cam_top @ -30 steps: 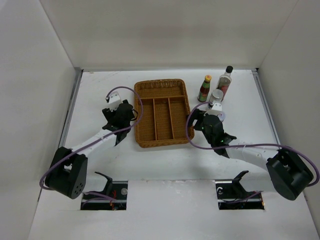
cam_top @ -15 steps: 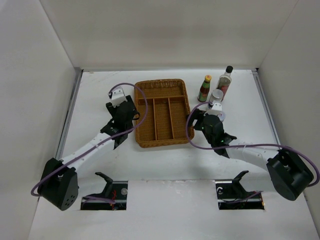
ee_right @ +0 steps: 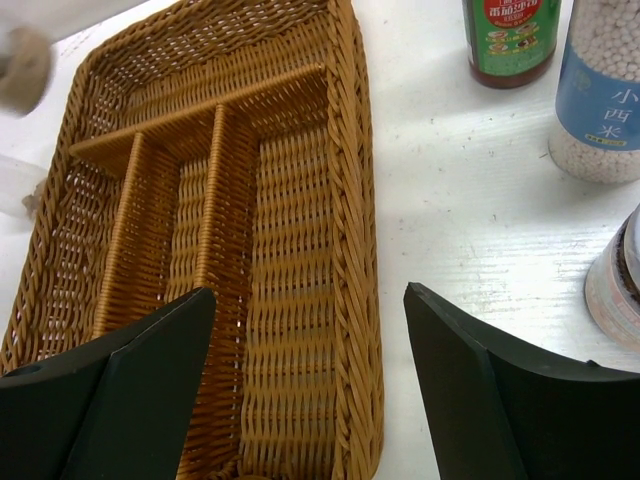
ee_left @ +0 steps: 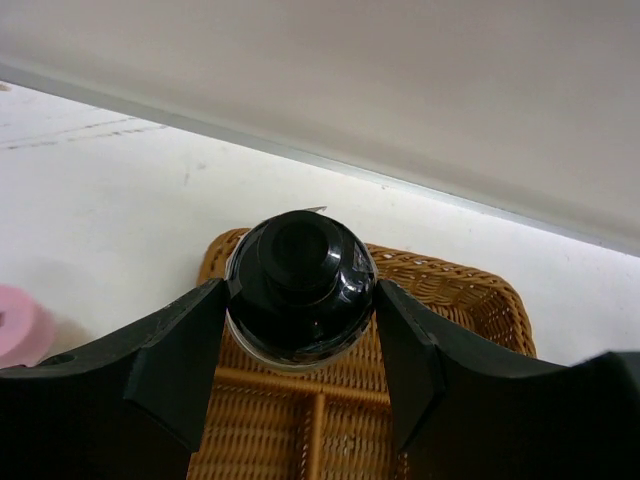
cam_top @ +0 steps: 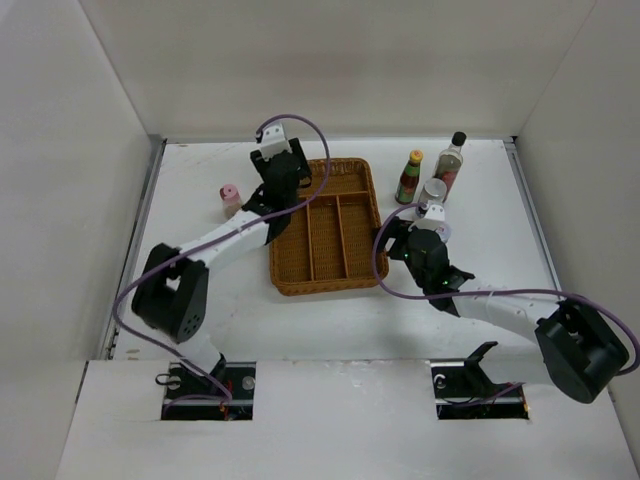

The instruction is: Organize the condiment bottles

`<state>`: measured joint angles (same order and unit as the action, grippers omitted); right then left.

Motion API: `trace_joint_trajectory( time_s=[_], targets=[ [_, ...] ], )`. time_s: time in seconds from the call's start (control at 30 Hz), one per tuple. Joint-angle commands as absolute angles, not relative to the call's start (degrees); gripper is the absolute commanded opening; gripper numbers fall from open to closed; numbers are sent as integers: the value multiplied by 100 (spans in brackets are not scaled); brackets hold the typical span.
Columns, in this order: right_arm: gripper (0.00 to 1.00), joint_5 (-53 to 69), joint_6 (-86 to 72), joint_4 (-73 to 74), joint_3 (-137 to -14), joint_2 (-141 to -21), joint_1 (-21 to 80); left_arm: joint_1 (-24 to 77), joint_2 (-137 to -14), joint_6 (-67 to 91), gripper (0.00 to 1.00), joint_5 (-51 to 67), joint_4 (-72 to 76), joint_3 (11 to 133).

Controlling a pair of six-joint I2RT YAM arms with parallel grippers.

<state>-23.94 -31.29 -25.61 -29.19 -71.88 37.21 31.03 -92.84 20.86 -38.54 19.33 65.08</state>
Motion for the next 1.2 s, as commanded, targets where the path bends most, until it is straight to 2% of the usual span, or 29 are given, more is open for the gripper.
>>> trace_joint_trajectory(
  time_s=[0.0,0.2,0.43,0.53,0.7,0.77,0.83,1.07,1.17],
  targets=[
    [84,-2391,-3059,-2909,-3059,-7005,3757,2975,-9754,1934,34,-3507,2523,7267],
    [84,-2391,-3067,-2909,-3032,-6926,3757,2913,-10476,1951,34,-3437,2487,7611],
    [84,-2347,-3102,-2900,-3032,-6943,3757,2861,-10845,1969,36,-3445,2461,7454],
    [85,-2364,-3059,-2865,-3050,-6926,3757,2843,-10907,1995,49,-3428,2575,7304],
    [85,-2355,-3059,-2848,-3059,-6970,3757,2861,-10504,1951,80,-3463,2724,7041],
    [86,-2417,-3015,-2900,-3024,-6935,3757,2834,-10180,1942,89,-3445,2786,6874],
    [86,-2391,-3067,-2866,-3023,-6969,3722,2799,-9741,1934,93,-3428,2786,6602],
    [87,-2382,-3085,-2866,-3058,-7040,3757,2493,-8290,2187,91,-3778,2454,5240],
    [87,-2417,-3050,-2927,-3059,-7058,3757,2124,-8095,2478,88,-3850,2032,5019]
  ],
)
